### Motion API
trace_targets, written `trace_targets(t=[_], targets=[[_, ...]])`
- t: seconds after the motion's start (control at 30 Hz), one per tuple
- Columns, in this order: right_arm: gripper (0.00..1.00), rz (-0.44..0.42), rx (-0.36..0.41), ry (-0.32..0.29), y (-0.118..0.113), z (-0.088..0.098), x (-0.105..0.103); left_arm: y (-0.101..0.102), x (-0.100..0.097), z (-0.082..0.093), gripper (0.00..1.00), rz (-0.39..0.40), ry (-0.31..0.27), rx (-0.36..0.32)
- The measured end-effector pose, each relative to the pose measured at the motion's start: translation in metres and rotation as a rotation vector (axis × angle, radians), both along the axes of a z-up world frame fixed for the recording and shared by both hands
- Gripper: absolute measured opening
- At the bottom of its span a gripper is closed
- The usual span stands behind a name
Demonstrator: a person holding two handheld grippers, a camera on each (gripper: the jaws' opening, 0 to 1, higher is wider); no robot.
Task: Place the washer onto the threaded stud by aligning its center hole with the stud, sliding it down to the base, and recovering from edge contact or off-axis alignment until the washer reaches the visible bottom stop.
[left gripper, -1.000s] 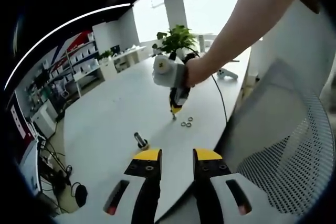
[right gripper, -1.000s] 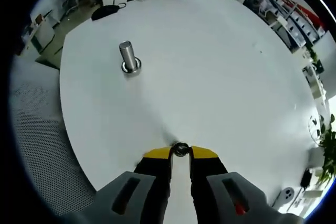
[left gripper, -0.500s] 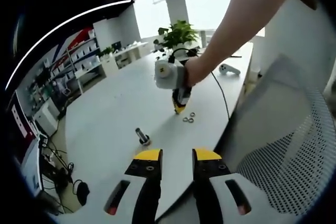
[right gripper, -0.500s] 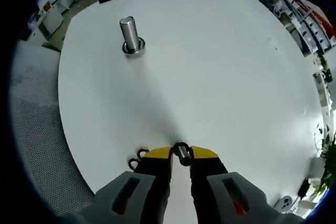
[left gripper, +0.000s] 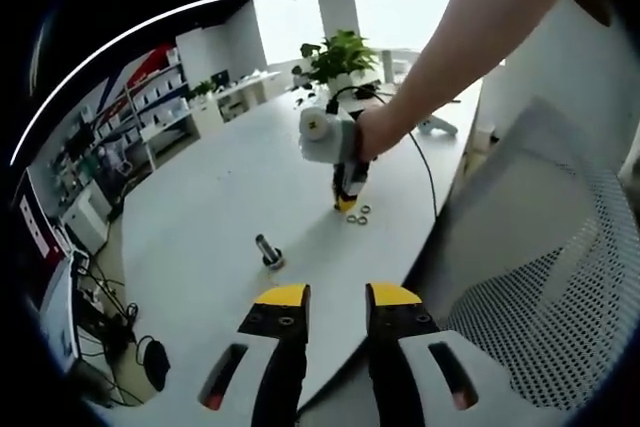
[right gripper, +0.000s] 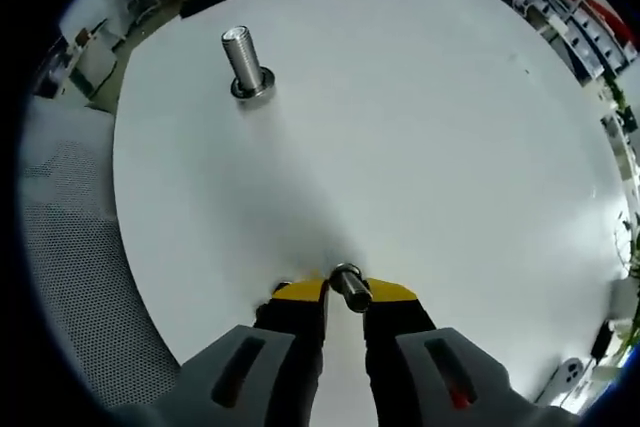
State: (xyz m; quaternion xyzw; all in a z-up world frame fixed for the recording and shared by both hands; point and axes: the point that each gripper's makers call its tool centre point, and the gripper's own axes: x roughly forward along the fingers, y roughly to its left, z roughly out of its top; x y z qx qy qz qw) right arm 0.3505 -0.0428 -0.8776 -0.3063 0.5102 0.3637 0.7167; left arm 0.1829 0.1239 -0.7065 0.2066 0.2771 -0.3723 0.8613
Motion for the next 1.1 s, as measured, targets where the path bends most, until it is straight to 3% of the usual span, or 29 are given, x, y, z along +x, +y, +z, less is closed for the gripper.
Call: trace_targets(t=[0.4, 0.7, 0.8, 0.83, 0.9, 1.1], targets=[[0.21, 0.000, 0.026, 0.016, -0.006, 0.007, -0.023, -0.001, 0.000, 0.000, 0.20, -0.006, -0.005, 0.006], [0.23, 0.066, -0.012, 0.021, -0.016, 0.005, -0.046, 0.000, 0.001, 0.003, 0.20, -0.005, -0.019, 0.006], [0.23, 0.105, -0.071, 0.026, -0.025, -0.003, -0.054, 0.000, 0.000, 0.001, 0.20, -0.003, -0.012, 0.007], [0.21, 0.072, 0.029, 0.016, -0.012, 0.000, -0.051, 0.000, 0.000, 0.001, 0.20, -0.006, -0.011, 0.012], [0.21, -0.048, 0.021, 0.073, -0.021, 0.000, -0.052, -0.001, 0.000, 0.001, 0.20, -0.010, -0.012, 0.012], [0.22, 0.028, -0.034, 0.078, -0.018, -0.002, -0.051, -0.002, -0.001, 0.001, 0.20, -0.012, -0.010, 0.008]])
